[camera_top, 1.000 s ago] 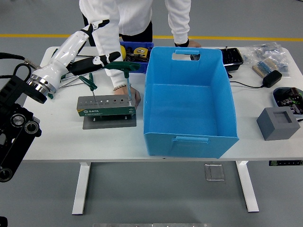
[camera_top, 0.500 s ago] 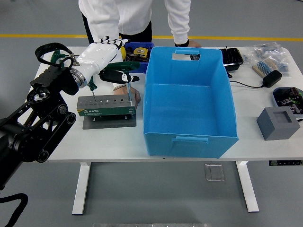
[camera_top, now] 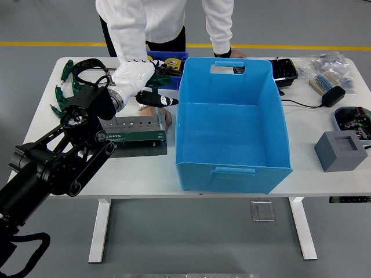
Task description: Lift tool from toolbox,place it in box,lift tool from toolbox,place it in box
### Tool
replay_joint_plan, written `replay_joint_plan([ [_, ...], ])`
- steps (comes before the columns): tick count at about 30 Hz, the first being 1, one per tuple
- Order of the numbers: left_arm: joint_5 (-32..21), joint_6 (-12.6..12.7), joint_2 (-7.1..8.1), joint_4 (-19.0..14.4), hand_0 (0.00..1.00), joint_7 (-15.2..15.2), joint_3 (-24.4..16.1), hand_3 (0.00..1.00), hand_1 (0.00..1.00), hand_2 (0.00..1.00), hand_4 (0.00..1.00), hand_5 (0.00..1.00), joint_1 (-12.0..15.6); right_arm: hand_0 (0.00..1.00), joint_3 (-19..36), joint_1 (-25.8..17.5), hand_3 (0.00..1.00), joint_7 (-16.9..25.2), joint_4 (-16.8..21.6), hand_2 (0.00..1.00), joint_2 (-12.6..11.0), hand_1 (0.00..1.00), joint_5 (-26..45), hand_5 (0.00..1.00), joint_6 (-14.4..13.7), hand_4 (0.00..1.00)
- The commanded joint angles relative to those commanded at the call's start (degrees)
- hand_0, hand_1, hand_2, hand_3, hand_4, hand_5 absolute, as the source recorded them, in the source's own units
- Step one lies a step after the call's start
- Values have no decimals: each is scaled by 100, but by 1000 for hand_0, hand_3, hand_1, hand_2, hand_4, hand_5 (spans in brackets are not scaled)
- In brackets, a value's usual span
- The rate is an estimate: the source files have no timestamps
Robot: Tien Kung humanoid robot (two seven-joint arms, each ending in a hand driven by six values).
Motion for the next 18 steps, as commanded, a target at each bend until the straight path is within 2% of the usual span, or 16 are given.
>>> replay_joint_plan([
  [5,0,30,-16,176,660,39,99,720,630,648,998,694,-133,588,-3,19,595,7,0,655,-13,557,7,843,-8,809],
  [6,0,50,-13,209,546,41,111,638,508,518,998,705,-157,588,-2,21,595,7,0,653,-14,556,8,844,-8,808],
  [11,0,20,6,374,546,96,150,638,508,518,998,705,-260,588,-6,24,595,6,0,653,-20,556,-1,844,-5,808],
  [12,0,5,3,413,481,111,141,602,461,458,998,711,-274,590,-4,24,594,4,0,649,-20,556,-8,842,-3,808],
  [17,0,-62,-2,528,481,193,121,602,461,458,998,711,-311,590,2,19,594,0,0,649,-23,556,-32,842,4,808],
  [18,0,-73,0,538,389,221,126,541,388,372,998,722,-312,588,7,17,593,-1,0,649,-23,556,-35,841,4,809],
])
